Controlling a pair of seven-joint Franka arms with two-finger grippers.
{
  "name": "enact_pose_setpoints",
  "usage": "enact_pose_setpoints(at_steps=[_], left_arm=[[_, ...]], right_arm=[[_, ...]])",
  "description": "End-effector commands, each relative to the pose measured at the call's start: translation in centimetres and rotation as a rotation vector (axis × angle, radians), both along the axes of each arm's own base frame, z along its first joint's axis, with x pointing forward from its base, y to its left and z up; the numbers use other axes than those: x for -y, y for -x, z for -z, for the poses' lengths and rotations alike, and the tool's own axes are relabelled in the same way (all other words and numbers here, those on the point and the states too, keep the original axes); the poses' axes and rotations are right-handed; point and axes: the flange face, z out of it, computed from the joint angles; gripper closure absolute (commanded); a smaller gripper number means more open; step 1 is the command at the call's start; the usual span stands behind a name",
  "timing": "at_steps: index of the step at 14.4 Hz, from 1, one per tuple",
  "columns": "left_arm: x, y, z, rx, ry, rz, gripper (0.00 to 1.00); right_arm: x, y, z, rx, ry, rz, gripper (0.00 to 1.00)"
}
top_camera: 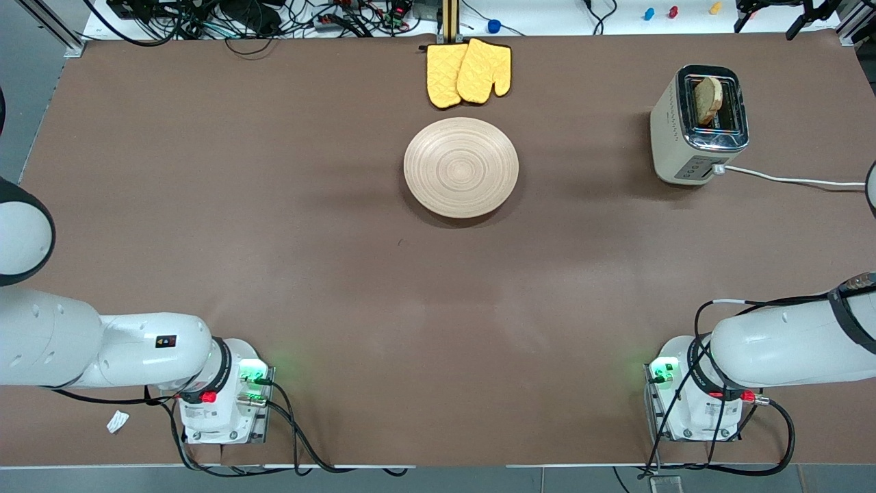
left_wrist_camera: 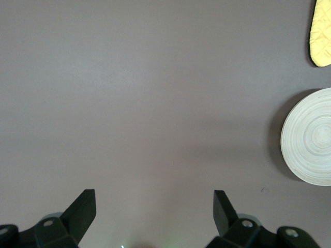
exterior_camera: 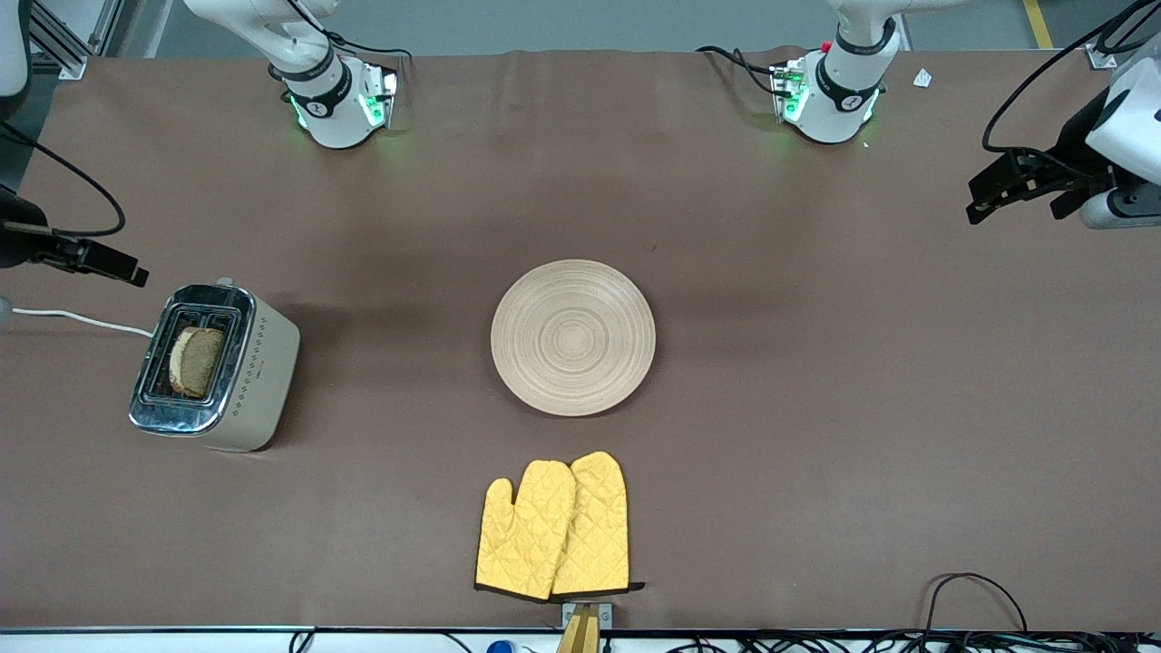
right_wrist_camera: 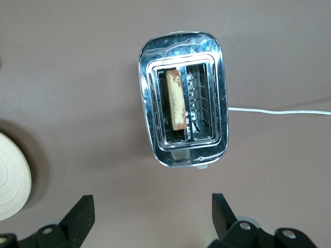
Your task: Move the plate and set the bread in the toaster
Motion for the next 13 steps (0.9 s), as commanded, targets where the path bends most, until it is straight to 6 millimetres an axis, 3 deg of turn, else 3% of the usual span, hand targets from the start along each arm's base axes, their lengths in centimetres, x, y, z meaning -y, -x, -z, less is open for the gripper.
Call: enact_pose_setpoints(at_steps=[1, 5, 13], left_arm=[[-0.5, 0.2, -1.0, 0.025, -0.007, 0.004, 0.0], [-0.5, 0.2, -1.1, 0.027, -0.006, 0.002, 0.0], [0.3, 0.6, -0.8, 0.001, -0.024, 0.058, 0.0]], right_arm=[[-0.4, 2.0, -2.2, 0.013, -0.028, -0.014, 0.0], [-0.4, 4.2, -4.5, 0.005, -0.034, -0.009, 0.0], [-2.5, 5.0, -5.3, -0.042, -0.035, -0.048, 0.0]])
